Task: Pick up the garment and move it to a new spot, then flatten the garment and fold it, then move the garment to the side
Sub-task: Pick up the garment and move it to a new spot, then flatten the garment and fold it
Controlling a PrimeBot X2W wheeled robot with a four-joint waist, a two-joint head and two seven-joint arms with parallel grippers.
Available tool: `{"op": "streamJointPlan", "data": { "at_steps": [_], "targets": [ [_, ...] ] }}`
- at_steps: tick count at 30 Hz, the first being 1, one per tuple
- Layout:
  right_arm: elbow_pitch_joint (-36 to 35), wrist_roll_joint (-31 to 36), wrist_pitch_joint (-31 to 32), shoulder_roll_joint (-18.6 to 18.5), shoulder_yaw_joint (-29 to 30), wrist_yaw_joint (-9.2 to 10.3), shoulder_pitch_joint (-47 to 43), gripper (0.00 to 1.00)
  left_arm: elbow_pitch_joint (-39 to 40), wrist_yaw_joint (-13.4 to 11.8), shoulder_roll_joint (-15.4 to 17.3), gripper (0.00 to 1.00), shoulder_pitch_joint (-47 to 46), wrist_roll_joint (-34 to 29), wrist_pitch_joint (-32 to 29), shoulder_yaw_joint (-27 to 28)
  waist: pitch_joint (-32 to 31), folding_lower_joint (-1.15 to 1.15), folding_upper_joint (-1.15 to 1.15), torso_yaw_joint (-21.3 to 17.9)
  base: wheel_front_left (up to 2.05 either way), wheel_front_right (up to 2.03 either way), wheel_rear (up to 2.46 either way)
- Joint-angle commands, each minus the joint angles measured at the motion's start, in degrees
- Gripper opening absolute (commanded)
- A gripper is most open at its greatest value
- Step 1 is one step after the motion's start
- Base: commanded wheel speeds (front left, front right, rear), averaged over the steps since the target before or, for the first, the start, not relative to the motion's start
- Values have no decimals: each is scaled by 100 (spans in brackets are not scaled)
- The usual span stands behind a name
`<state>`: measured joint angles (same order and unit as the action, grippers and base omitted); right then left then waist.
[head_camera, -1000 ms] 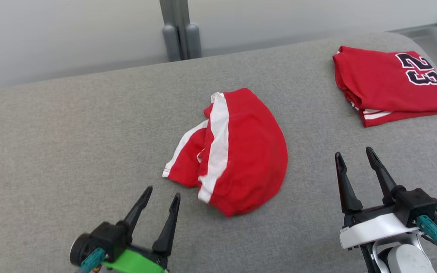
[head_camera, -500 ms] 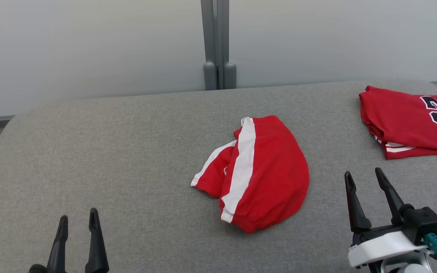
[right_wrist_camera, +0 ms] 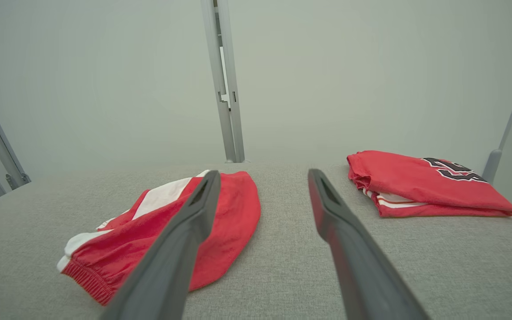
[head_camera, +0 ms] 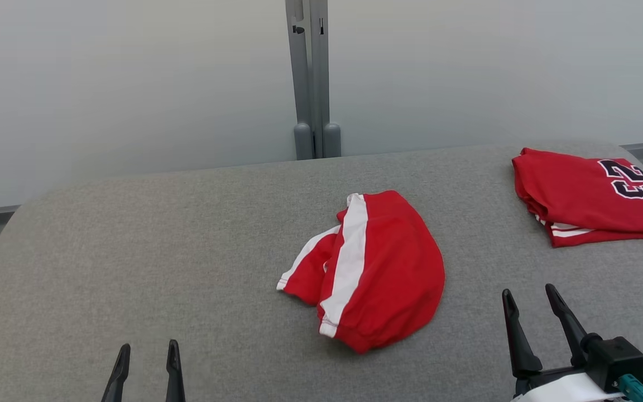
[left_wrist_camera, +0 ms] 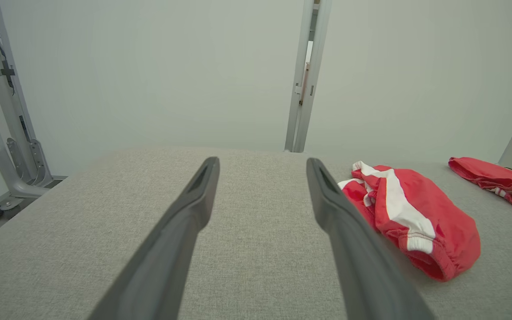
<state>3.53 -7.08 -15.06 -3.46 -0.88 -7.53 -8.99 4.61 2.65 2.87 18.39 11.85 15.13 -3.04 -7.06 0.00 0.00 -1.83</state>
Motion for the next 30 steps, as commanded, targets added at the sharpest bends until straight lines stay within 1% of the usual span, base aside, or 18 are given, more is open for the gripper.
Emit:
{"op": "streamJointPlan", "data": {
  "at_steps": [1,6,8,12,23,30],
  "targets": [
    [15,-26,-14,7,-17,10,-53,100,-34,-33,8,100,33,-51,-2,-2,-2,0,0,-20,0,0,0],
    [47,-25,-15,19,-77,10,-21,100,-126,-74,8,100,-27,-105,-2,-22,16,0,0,-46,0,0,0],
    [59,-22,-14,21,-106,10,-9,100,-173,-68,8,100,-60,-119,-2,-18,19,0,0,-51,0,0,0],
    [79,-36,-14,22,-136,10,-14,100,-298,23,7,100,-118,-138,-2,-53,17,0,0,-44,0,0,0],
    [102,-43,-14,4,-156,10,-17,100,-458,29,7,100,-152,-179,-2,-99,-5,0,0,-13,0,0,0],
    [102,-46,-14,-3,-161,10,-9,100,-493,33,7,100,-183,-92,-2,-102,2,0,0,10,0,0,0]
  ]
}}
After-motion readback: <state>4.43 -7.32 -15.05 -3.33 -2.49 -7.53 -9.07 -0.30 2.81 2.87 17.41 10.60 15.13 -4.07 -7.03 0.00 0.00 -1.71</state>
